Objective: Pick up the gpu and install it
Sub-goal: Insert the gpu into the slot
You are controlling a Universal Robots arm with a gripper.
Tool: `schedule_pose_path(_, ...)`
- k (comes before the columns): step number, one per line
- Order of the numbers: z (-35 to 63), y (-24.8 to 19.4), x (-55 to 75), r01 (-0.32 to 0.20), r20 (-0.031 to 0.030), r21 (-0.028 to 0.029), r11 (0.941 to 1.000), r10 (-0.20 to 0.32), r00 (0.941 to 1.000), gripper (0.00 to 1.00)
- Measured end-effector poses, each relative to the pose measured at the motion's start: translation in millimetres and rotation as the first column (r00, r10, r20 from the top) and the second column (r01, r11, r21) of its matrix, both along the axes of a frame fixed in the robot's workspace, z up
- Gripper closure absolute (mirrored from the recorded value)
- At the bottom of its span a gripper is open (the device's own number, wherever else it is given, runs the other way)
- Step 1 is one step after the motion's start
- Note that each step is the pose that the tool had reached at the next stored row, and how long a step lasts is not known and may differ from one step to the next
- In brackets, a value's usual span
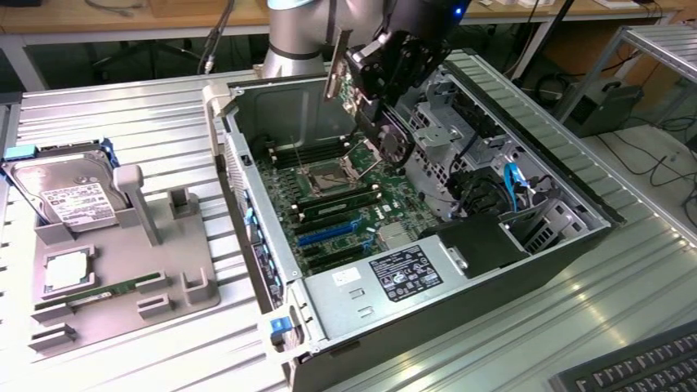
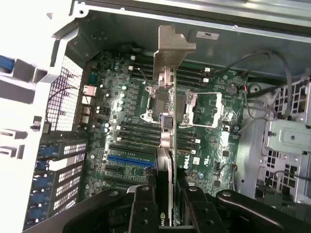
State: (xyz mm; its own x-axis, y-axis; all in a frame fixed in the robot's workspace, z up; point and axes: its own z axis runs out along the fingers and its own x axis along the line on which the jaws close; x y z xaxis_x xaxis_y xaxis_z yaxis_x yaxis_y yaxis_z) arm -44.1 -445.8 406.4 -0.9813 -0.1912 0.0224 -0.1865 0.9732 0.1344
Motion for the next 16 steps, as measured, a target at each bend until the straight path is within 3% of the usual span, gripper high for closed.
schedule_pose_path(4,-2.1,0.0,0.0,-0.103,0.0002,0.0043,0.9946,0.103,0.9947,0.74)
schedule_pose_path(8,-3.9,0.0,0.0,-0.185,0.0006,0.0069,0.9827,0.185,0.9827,0.74)
schedule_pose_path(10,-4.8,0.0,0.0,-0.223,0.0009,0.008,0.9747,0.223,0.9748,0.74)
schedule_pose_path(16,-7.6,0.0,0.0,-0.34,0.0019,0.0115,0.9403,0.34,0.9404,0.74)
